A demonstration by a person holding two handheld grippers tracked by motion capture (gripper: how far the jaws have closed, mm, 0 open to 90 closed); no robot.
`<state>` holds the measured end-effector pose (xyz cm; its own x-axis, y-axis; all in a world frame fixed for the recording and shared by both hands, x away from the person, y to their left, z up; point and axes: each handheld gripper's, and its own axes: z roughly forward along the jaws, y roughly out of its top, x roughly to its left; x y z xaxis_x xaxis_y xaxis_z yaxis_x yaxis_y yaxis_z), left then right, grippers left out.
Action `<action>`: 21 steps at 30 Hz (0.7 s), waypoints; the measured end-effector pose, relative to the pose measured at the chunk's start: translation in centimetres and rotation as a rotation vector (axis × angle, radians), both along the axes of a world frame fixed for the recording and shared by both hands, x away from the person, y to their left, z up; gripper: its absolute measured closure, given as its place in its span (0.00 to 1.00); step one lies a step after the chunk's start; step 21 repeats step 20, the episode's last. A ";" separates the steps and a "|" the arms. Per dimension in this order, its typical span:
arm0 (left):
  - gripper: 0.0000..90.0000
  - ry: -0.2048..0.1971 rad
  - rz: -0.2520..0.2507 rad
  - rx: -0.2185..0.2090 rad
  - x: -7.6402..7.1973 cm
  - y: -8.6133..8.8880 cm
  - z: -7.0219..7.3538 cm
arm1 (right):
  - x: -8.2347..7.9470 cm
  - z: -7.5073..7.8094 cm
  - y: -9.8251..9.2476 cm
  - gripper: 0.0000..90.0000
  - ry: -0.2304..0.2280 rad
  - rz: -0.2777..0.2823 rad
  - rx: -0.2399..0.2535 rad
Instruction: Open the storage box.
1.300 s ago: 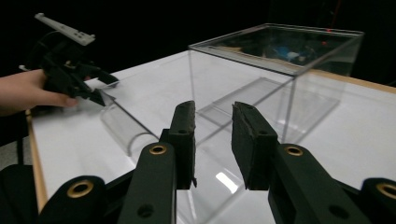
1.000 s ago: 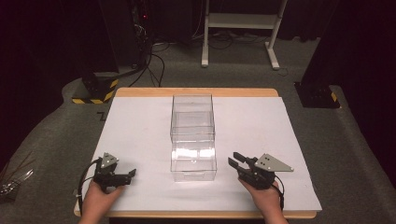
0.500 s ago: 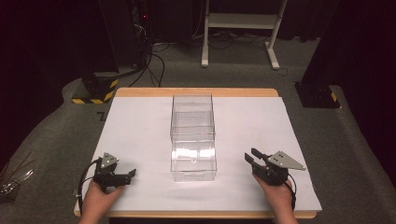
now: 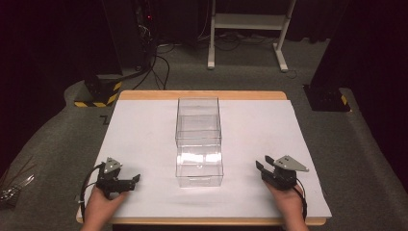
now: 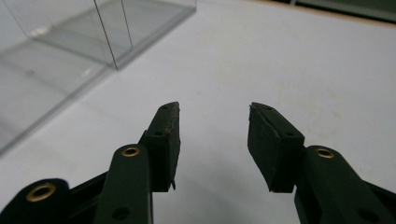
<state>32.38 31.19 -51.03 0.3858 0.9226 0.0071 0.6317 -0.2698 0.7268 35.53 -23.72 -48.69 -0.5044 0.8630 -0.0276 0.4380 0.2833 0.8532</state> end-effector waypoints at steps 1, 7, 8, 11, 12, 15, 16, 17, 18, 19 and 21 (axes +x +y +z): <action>0.08 0.000 0.000 0.000 0.0 0.0 0.0 | 0.1 -0.2 0.2 0.58 0.016 -0.002 -0.014; 0.08 0.000 0.000 0.000 0.0 0.0 0.0 | 1.1 -1.5 1.5 0.45 0.141 0.008 -0.125; 0.08 0.000 0.000 0.001 0.0 0.0 0.0 | 1.2 -1.5 1.6 0.45 0.143 0.007 -0.139; 0.08 0.000 0.000 0.001 0.0 0.0 0.0 | 1.0 -1.5 1.7 0.45 0.140 0.002 -0.139; 0.08 0.000 0.000 0.001 0.0 0.0 0.0 | 1.1 -1.5 1.7 0.45 0.141 0.003 -0.139; 0.08 -0.001 -0.001 0.005 0.0 0.0 0.0 | 1.1 -1.6 1.6 0.45 0.140 0.006 -0.137; 0.08 -0.001 -0.002 0.005 0.0 0.0 0.0 | 1.1 -1.6 1.6 0.45 0.140 0.006 -0.136; 0.08 -0.002 -0.001 0.005 0.0 0.0 0.0 | 1.1 -1.6 1.6 0.44 0.140 0.005 -0.136; 0.08 -0.001 -0.001 0.005 0.0 0.0 0.0 | 1.1 -1.6 1.7 0.44 0.141 -0.001 -0.138; 0.08 -0.002 -0.001 0.005 0.0 0.0 0.0 | 1.1 -1.6 1.7 0.43 0.140 -0.002 -0.139; 0.08 -0.002 -0.001 0.005 0.0 0.0 0.0 | 1.1 -1.6 1.7 0.43 0.140 -0.002 -0.139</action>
